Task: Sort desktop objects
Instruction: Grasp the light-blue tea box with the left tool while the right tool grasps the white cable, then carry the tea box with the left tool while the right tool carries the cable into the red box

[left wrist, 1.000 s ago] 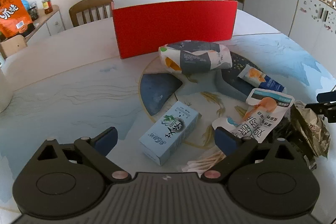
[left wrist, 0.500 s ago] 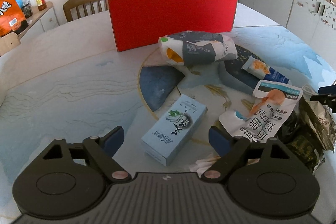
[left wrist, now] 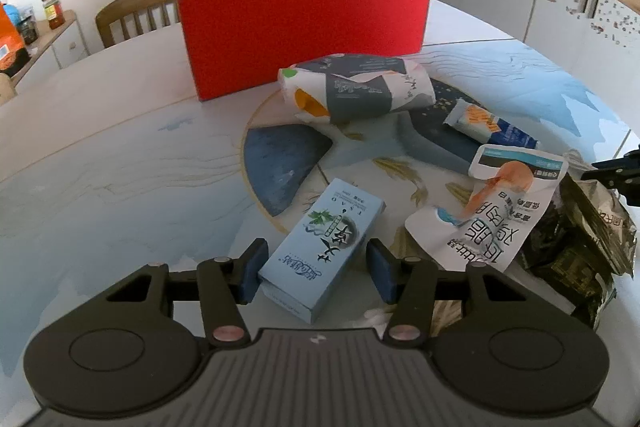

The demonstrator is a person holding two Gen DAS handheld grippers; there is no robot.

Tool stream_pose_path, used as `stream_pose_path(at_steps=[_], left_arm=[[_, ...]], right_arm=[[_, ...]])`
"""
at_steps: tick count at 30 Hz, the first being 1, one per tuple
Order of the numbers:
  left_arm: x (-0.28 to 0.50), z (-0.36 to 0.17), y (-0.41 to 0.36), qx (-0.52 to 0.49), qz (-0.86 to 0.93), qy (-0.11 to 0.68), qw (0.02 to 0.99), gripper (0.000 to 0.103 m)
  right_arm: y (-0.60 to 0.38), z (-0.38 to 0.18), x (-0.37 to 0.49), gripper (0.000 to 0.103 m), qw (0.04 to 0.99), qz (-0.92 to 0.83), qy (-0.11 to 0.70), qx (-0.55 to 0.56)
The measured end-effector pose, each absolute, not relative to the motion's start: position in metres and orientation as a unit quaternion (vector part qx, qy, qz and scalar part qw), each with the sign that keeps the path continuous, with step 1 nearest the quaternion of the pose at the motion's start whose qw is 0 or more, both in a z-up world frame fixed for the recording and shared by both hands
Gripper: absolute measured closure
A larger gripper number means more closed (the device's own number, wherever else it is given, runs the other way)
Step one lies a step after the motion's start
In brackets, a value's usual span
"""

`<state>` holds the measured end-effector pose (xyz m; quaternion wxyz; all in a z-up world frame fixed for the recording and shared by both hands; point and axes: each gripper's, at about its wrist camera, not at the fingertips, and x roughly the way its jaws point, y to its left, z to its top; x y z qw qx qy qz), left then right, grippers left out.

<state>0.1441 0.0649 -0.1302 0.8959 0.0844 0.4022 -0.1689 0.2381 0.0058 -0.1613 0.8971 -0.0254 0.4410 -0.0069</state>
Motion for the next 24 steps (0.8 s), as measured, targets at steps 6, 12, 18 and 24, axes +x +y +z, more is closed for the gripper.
stream_pose_path(at_steps=[6, 12, 18, 24], left_arm=[[0.145, -0.129, 0.063, 0.088, -0.196, 0.399, 0.892, 0.074], [0.146, -0.124, 0.066, 0.066, -0.212, 0.395, 0.891, 0.075], [0.148, -0.108, 0.070, 0.058, -0.220, 0.385, 0.894, 0.075], [0.151, -0.086, 0.075, 0.058, -0.222, 0.373, 0.899, 0.075]], right_arm=[[0.008, -0.159, 0.239, 0.095, 0.894, -0.009, 0.447, -0.024], [0.008, -0.152, 0.239, 0.095, 0.897, -0.014, 0.442, -0.017], [0.009, -0.133, 0.244, 0.095, 0.903, -0.015, 0.430, -0.006], [0.018, -0.100, 0.252, 0.095, 0.914, 0.009, 0.405, -0.001]])
